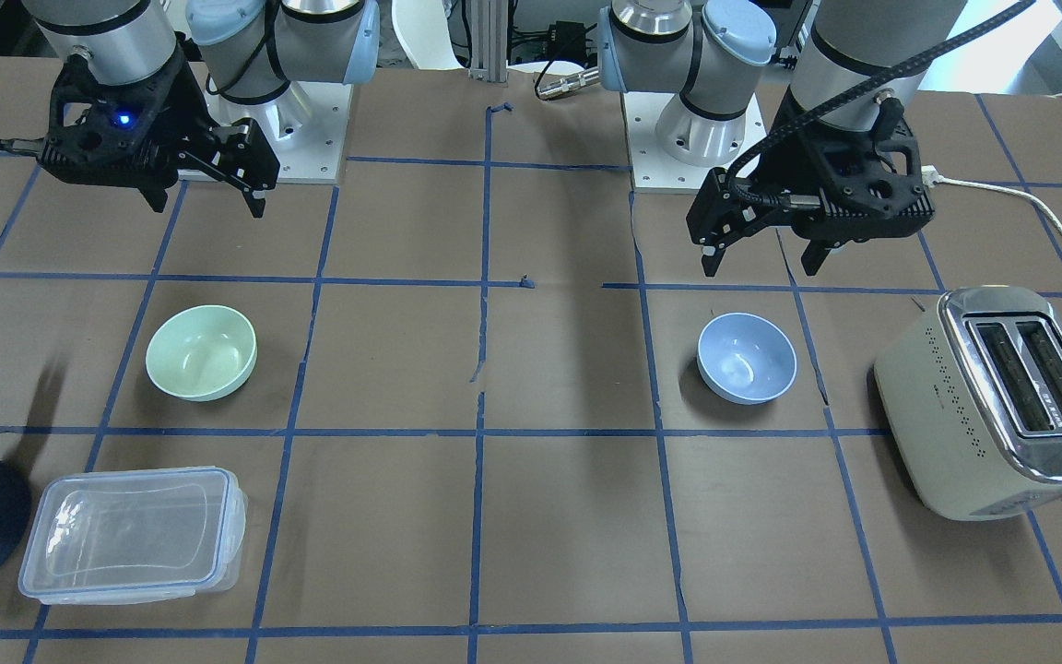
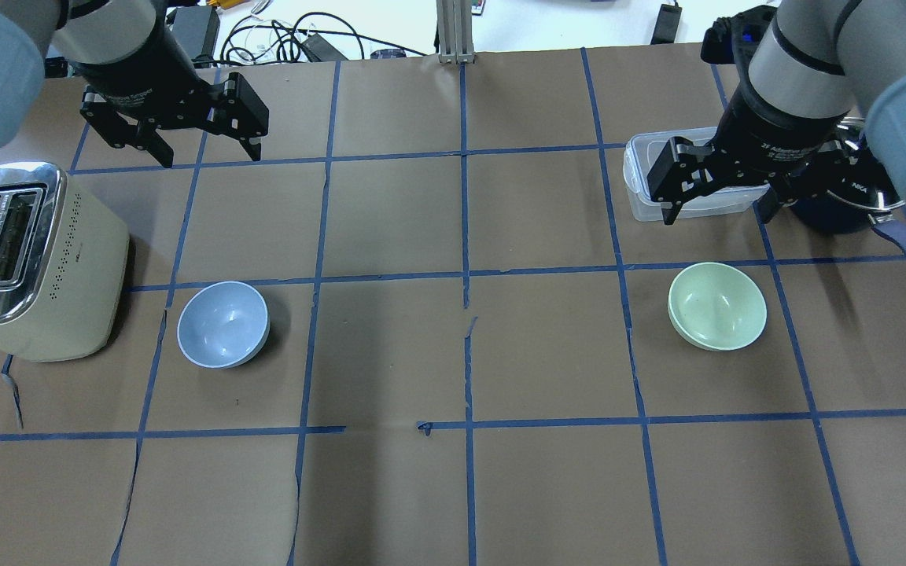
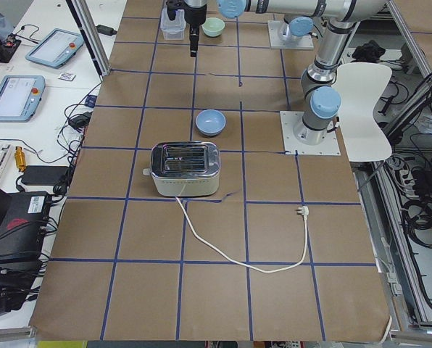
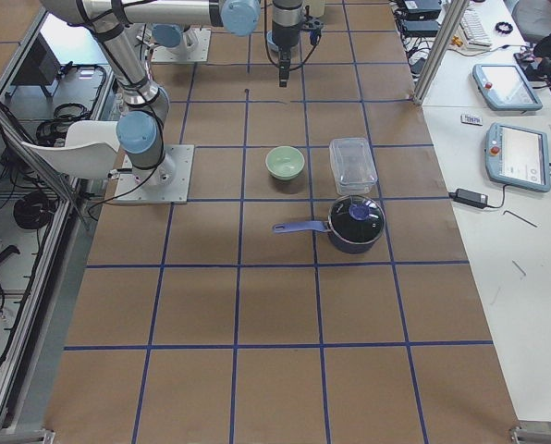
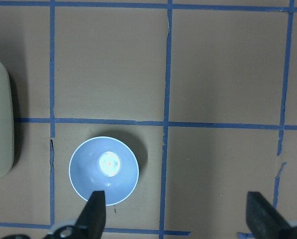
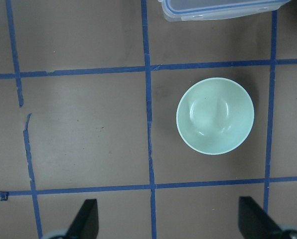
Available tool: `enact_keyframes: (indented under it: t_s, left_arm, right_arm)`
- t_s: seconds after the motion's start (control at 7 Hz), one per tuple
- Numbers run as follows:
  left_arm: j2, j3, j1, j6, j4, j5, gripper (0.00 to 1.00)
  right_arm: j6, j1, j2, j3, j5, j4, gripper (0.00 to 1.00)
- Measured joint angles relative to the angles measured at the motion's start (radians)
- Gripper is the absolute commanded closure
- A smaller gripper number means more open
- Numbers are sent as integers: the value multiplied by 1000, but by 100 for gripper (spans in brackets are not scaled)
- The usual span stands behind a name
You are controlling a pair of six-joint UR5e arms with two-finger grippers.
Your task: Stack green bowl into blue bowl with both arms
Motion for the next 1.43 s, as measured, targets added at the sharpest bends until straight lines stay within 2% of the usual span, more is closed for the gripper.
enact_keyframes:
  t_s: [1.43]
  left_arm:
    - [11,-17,-2,7,-19,-6,0]
  right_arm:
    - [-5,0,0,3,-2,0,0]
